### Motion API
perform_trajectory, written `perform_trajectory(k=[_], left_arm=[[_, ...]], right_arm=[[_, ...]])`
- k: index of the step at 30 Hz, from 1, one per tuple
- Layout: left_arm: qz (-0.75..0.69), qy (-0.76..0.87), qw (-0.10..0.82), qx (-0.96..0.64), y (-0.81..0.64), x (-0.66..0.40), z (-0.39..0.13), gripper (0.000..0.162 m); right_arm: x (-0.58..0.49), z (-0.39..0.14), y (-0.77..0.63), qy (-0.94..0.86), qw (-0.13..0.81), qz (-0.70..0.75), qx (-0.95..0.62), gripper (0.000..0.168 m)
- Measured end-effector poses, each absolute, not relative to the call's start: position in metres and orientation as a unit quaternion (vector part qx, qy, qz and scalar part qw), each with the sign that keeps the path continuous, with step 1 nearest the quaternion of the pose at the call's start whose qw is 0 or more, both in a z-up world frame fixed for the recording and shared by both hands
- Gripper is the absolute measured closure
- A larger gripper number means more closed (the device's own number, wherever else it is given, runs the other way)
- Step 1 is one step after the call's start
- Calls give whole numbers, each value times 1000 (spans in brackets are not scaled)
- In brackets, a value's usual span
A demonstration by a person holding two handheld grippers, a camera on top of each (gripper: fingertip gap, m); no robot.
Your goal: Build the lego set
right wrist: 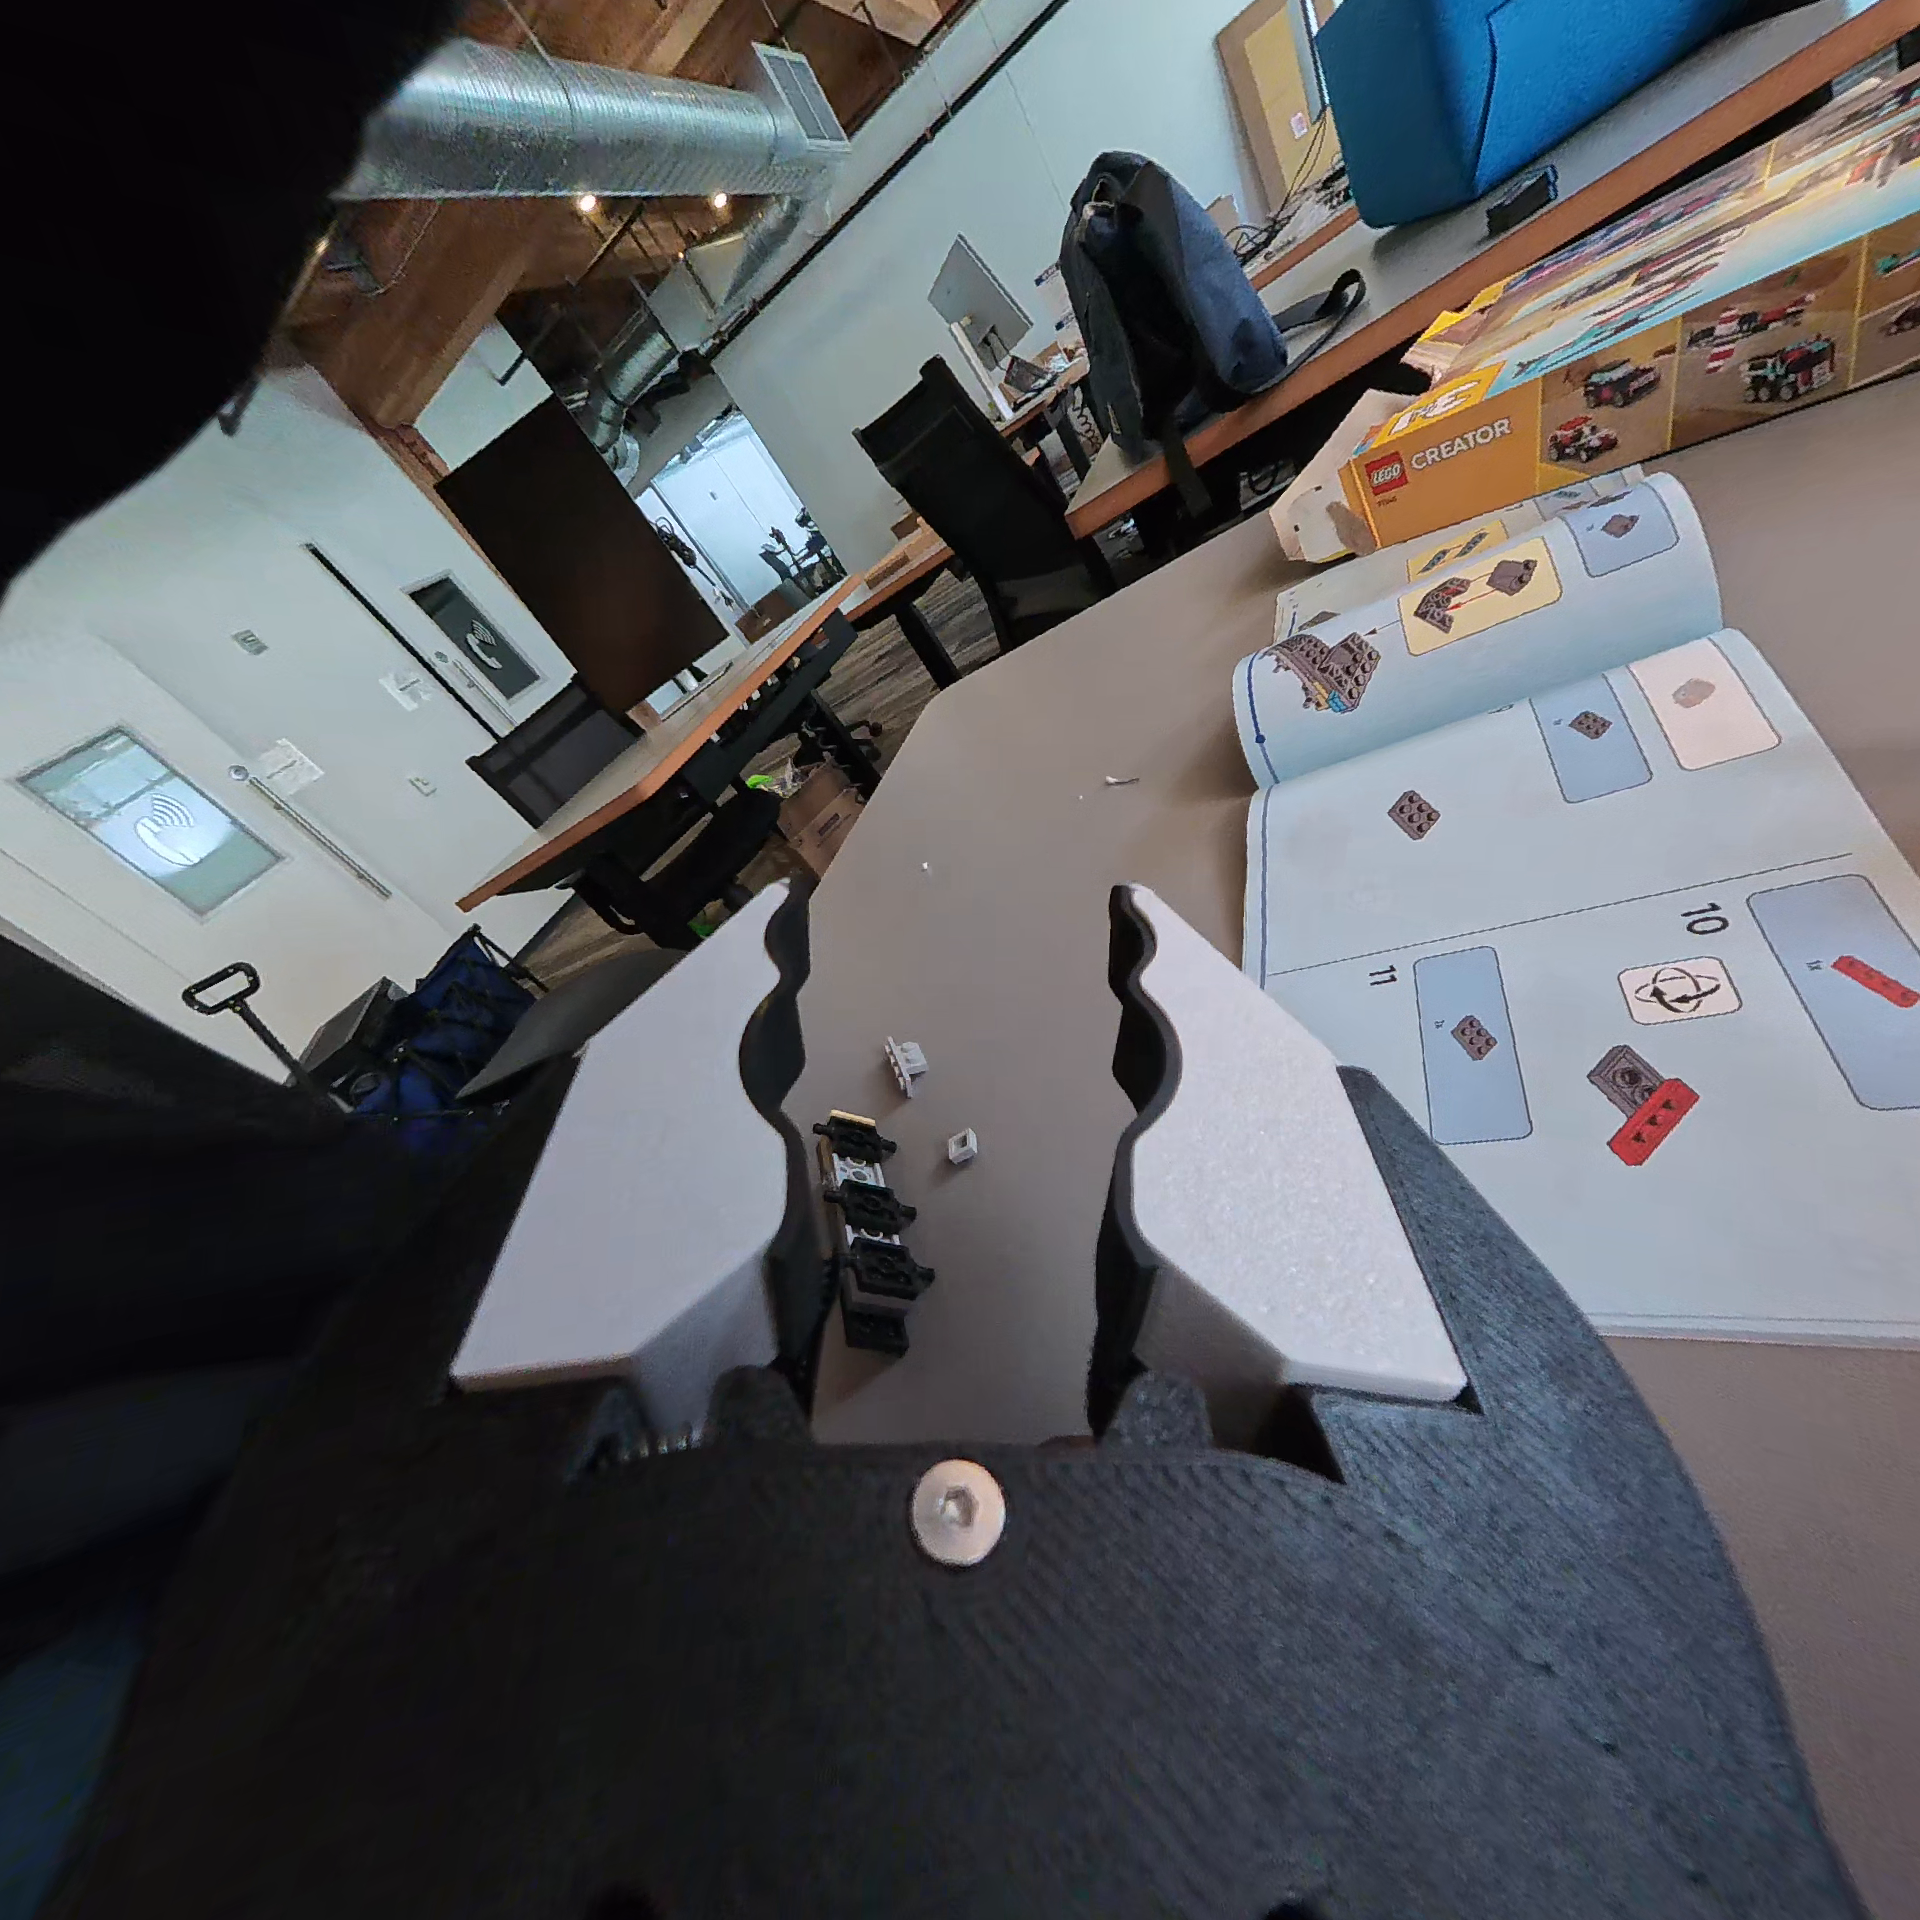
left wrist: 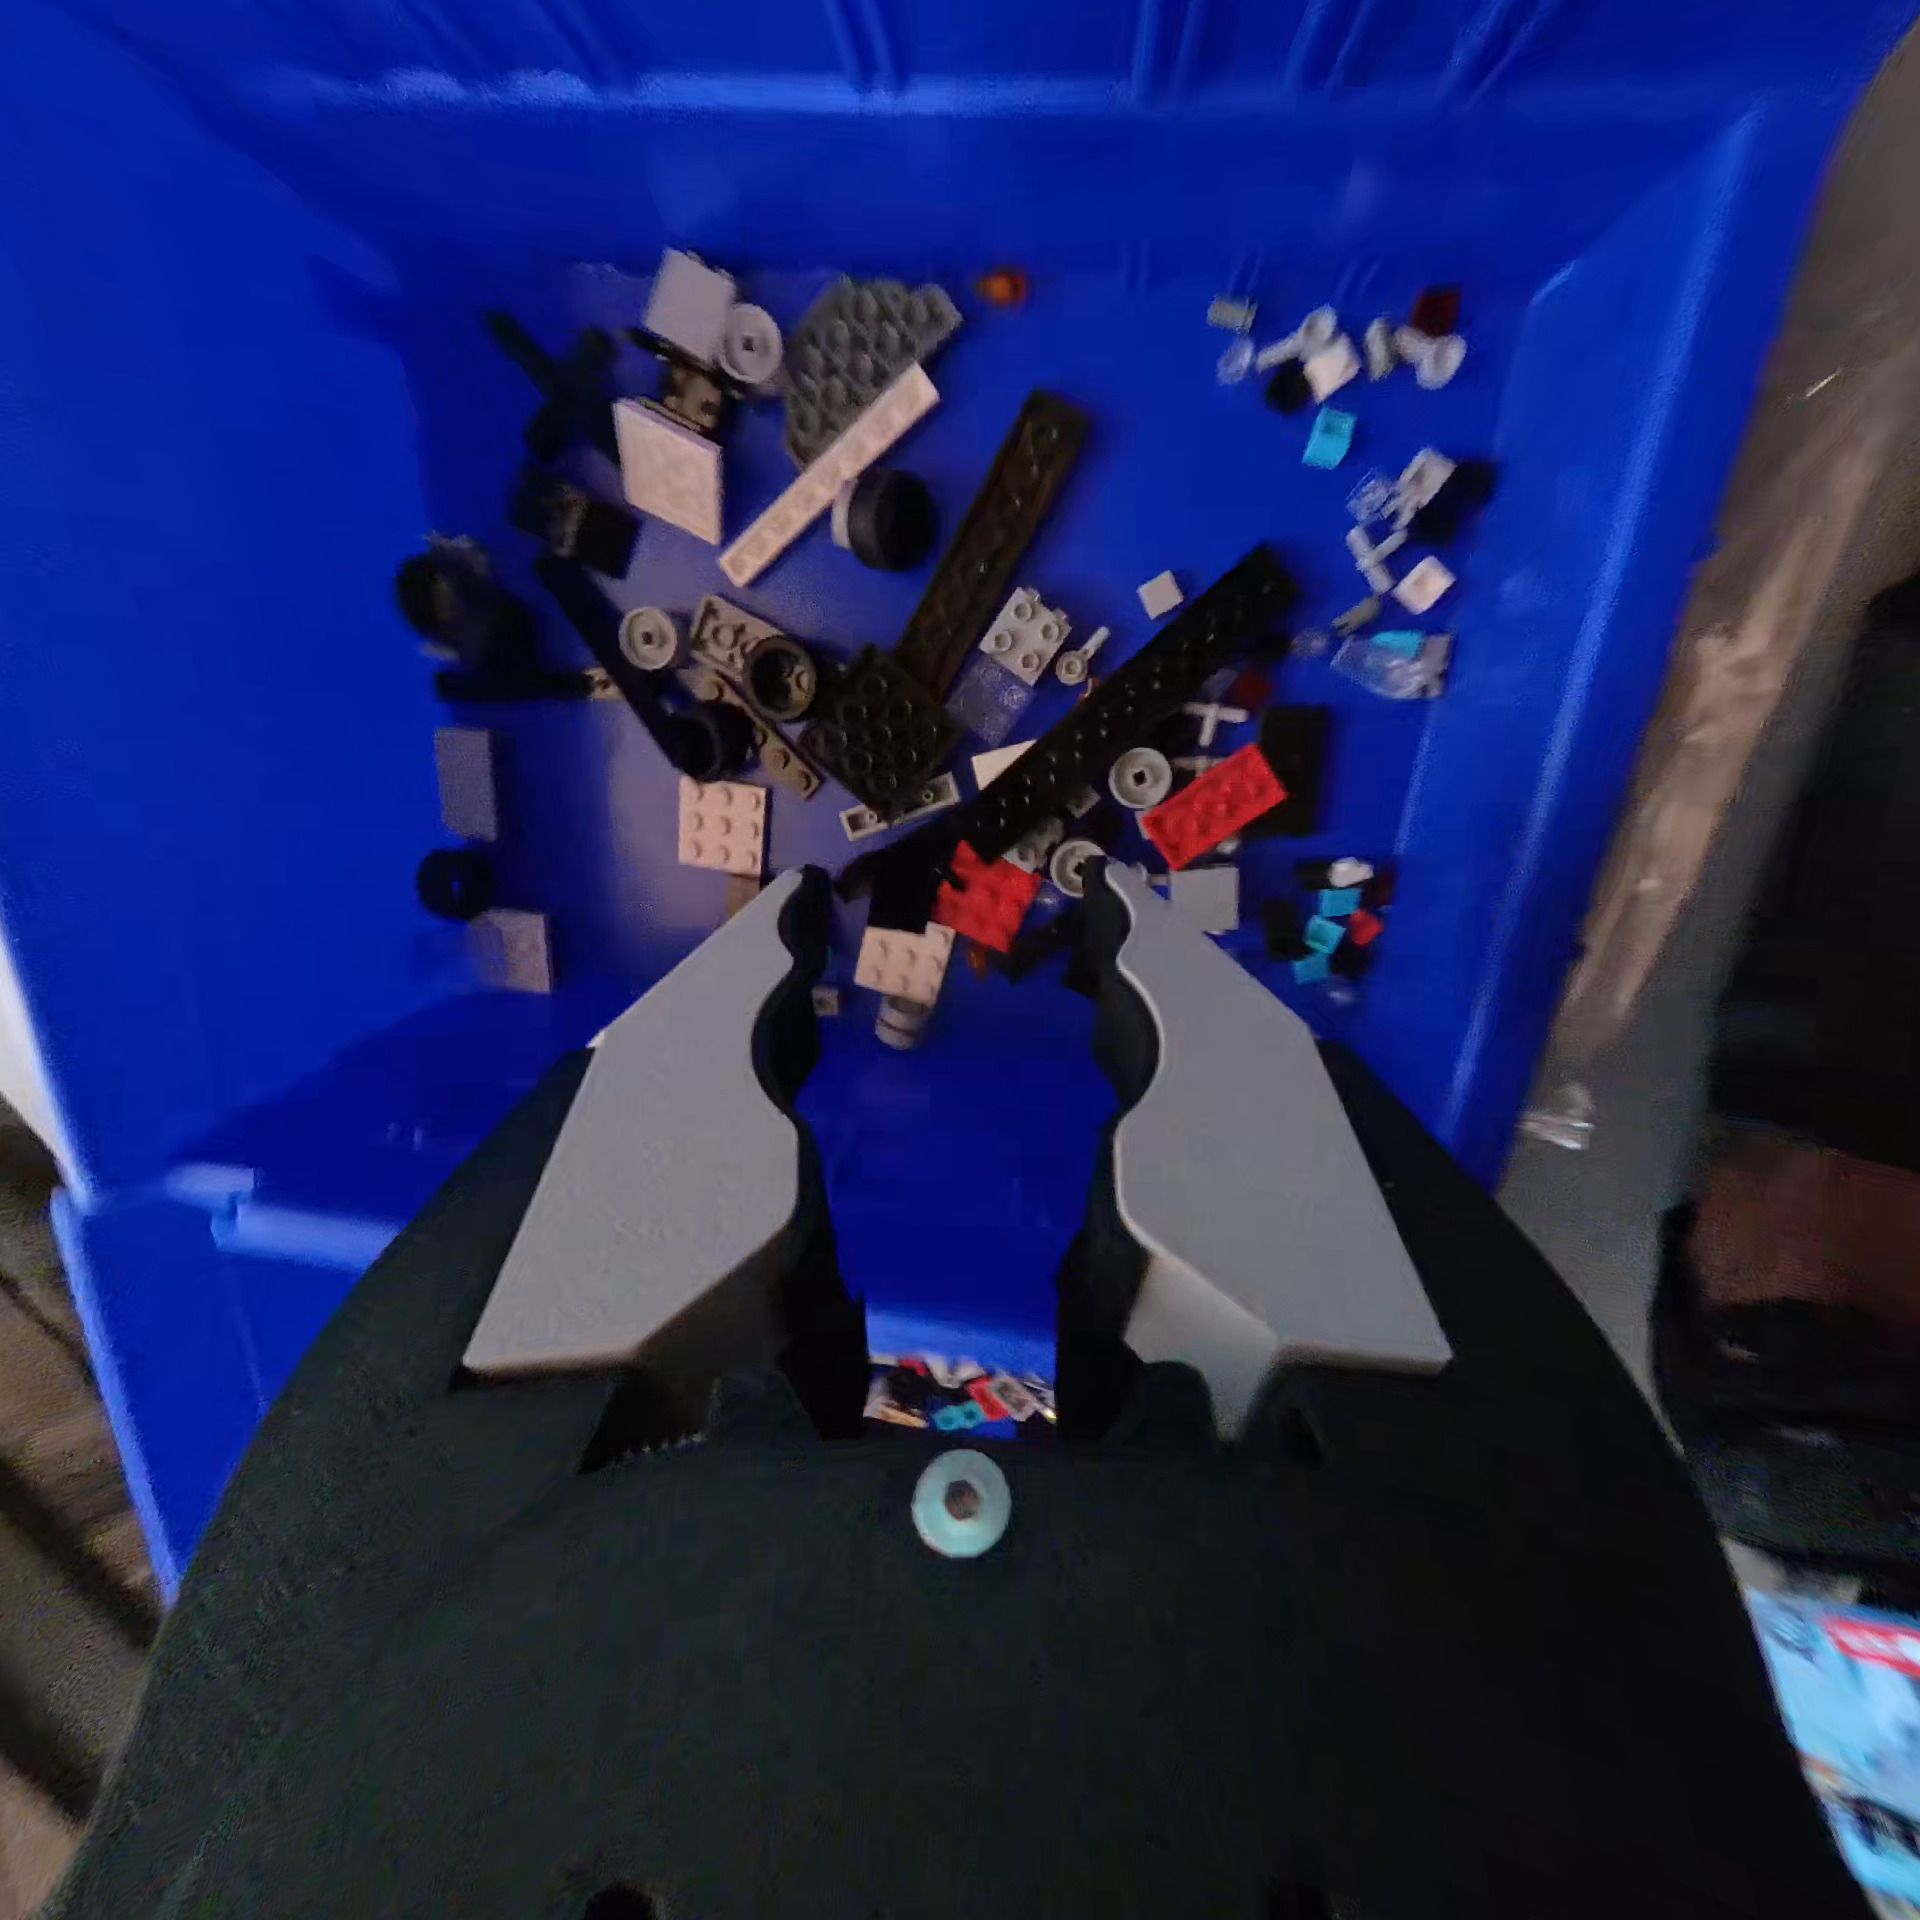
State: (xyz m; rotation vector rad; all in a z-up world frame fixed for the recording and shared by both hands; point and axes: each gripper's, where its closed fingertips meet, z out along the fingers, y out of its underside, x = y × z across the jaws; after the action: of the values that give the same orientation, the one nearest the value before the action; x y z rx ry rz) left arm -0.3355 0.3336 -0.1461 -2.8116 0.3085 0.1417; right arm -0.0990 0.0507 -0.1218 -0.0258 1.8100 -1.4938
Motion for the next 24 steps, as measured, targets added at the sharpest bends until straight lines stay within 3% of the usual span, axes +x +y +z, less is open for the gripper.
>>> perform_trajectory(k=[8,14,20,24], left_arm=[[24,222,-2,-975,338,-336,-205,121],[13,214,13,-977,349,-341,-205,140],[28,101,87,-991,370,-362,-183,140],[-43,74,70,-994,356,-335,-178,139]], right_arm=[[-100,-124,49,715,399,-574,-1,110],[-105,-123,48,709,401,-580,11,110],[-103,-123,49,712,397,-579,6,110],[-103,-124,48,714,398,-576,6,110]])
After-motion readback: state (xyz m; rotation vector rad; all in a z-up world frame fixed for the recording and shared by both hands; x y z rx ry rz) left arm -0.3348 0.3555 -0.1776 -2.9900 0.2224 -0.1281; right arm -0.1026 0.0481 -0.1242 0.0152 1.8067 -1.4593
